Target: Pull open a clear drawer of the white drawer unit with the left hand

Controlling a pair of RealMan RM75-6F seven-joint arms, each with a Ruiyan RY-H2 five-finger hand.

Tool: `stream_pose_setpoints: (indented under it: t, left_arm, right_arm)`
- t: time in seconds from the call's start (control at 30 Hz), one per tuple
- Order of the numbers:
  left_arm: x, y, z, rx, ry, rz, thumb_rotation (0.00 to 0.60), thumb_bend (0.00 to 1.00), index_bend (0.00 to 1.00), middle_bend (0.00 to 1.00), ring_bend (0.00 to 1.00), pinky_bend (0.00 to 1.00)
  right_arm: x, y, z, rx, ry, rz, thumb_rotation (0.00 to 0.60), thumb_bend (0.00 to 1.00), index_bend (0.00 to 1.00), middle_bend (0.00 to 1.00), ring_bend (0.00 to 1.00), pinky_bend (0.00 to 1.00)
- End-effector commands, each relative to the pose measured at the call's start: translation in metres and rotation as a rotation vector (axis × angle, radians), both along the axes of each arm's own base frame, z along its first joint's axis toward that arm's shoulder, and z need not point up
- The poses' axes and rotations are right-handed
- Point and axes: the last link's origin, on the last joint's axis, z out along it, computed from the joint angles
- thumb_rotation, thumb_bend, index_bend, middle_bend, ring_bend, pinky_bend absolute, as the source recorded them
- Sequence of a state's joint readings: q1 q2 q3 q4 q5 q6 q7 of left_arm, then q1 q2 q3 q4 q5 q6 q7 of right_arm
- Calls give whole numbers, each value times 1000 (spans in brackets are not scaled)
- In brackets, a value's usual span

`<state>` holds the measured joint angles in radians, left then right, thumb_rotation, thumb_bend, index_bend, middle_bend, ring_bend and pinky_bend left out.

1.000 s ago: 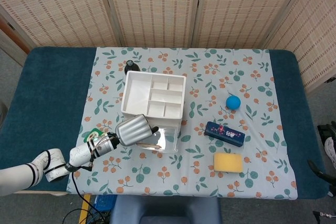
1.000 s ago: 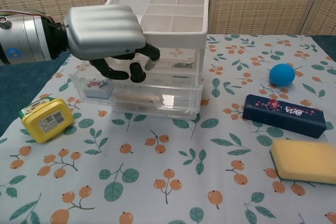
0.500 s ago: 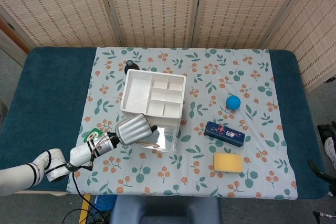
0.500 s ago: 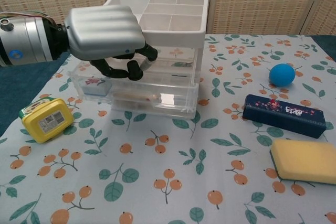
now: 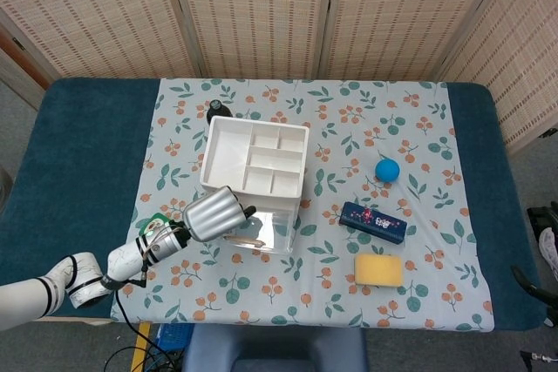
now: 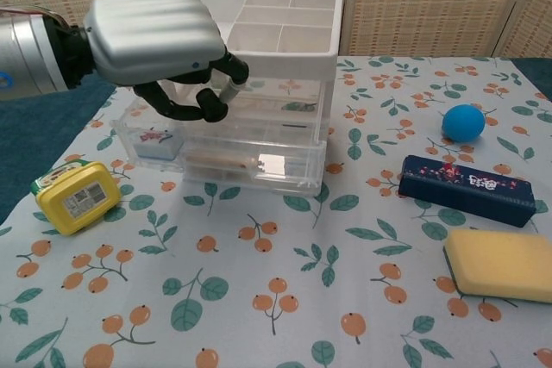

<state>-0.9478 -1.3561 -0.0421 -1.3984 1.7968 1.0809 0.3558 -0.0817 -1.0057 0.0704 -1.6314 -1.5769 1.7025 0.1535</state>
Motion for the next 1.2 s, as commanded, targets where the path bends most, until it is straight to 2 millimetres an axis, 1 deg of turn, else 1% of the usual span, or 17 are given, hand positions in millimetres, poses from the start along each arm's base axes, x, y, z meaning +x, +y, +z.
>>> stream_pose_setpoints:
  t: [0.03,0.17,0.37,0.5,0.6,0.93,1.07,1.2]
  left_arm:
    - [-5,-2,10,18,-27,17,600,260,516,988,1000,1000]
    - [-15,-6,27,47,-72,53,600,260,516,988,1000,1000]
    - [-43,-16,58,125,-120,138,600,259,516,988,1000,1000]
    - [-59,-25,74,164,-127,178,600,259,516,988,1000,1000]
    - [-70,-32,82,182,-119,200,600,260,516,988,1000,1000]
    - [-102,-53,100,227,-74,282,600,260,516,988,1000,1000]
    - [-115,-65,99,212,-38,321,600,260,515,988,1000,1000]
    - [-121,-77,94,181,-29,336,600,260,515,988,1000,1000]
  right_arm:
    - [0,0,0,0,-1,3,600,214,0,36,0,7]
    - [1,0,0,1,-2,10,600,213,0,36,0,7]
    - [3,-2,0,4,-2,25,600,213,0,36,0,7]
    - [5,-4,-1,8,-2,37,600,213,0,36,0,7]
    - [7,-5,-2,13,-3,44,600,213,0,36,0,7]
    - [9,-8,-2,17,-4,55,600,213,0,36,0,7]
    - [9,-9,-3,21,-5,55,600,213,0,36,0,7]
    - [8,-10,-4,26,-8,54,600,213,0,36,0,7]
